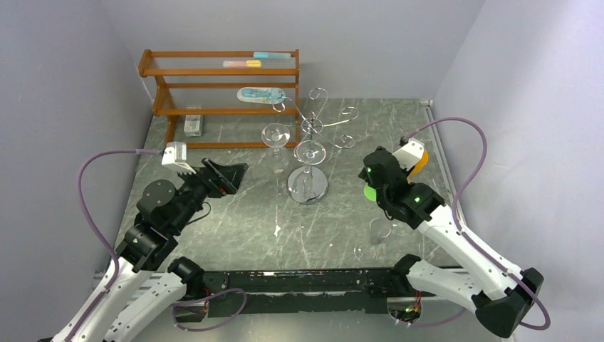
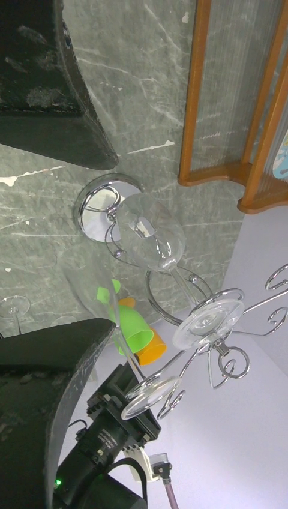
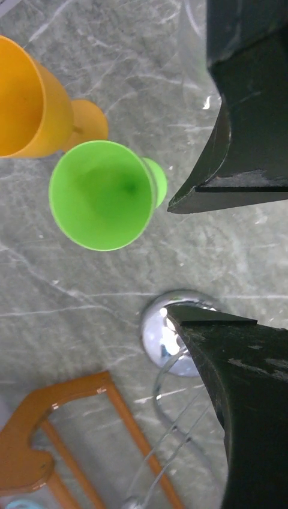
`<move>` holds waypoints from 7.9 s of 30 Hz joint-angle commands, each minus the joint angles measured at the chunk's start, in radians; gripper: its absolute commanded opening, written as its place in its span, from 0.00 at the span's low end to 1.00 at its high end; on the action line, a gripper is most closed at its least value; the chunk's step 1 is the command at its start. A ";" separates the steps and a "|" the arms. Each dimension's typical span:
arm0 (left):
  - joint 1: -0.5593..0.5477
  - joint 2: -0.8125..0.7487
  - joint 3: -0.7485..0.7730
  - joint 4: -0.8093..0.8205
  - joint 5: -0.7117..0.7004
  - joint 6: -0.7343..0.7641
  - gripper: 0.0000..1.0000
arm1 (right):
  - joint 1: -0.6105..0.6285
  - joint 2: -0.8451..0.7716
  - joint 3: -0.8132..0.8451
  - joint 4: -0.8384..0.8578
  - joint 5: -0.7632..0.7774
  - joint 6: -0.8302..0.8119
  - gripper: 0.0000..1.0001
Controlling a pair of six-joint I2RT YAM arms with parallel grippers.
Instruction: Place the wine glass upside down on the wine glass rack
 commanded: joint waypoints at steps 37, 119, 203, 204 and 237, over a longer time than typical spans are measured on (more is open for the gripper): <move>-0.002 0.016 0.176 -0.080 0.012 0.119 0.97 | -0.365 0.219 0.268 0.105 -0.359 -0.331 0.00; -0.477 0.901 0.677 1.133 -0.350 -0.326 0.28 | -0.363 -0.233 -0.079 1.449 -1.087 -0.022 0.00; -0.477 0.921 0.767 0.772 0.510 0.710 0.05 | -0.364 -0.060 0.642 0.369 -1.221 0.205 0.56; -0.477 0.921 0.767 0.771 0.518 0.720 0.05 | -0.364 -0.053 0.641 0.364 -1.225 0.206 0.54; -0.477 0.623 0.619 0.307 -0.080 0.610 0.96 | -0.363 0.087 0.548 0.439 -0.607 -0.072 0.00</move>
